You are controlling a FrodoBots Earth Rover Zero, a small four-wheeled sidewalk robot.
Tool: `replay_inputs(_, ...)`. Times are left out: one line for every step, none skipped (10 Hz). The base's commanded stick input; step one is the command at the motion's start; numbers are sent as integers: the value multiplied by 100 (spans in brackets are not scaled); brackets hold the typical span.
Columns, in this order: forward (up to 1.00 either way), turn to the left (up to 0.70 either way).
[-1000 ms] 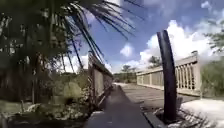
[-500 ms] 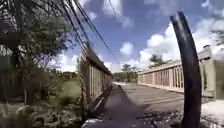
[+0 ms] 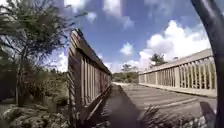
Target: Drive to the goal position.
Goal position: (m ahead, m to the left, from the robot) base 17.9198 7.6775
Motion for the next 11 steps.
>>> replay_inputs(70,0)
replay_inputs(70,-35)
replay_inputs(70,-35)
replay_inputs(70,-35)
replay_inputs(70,-35)
replay_inputs(70,-25)
replay_inputs(70,-11)
replay_inputs(70,0)
replay_inputs(70,0)
replay_inputs(70,0)
replay_inputs(70,0)
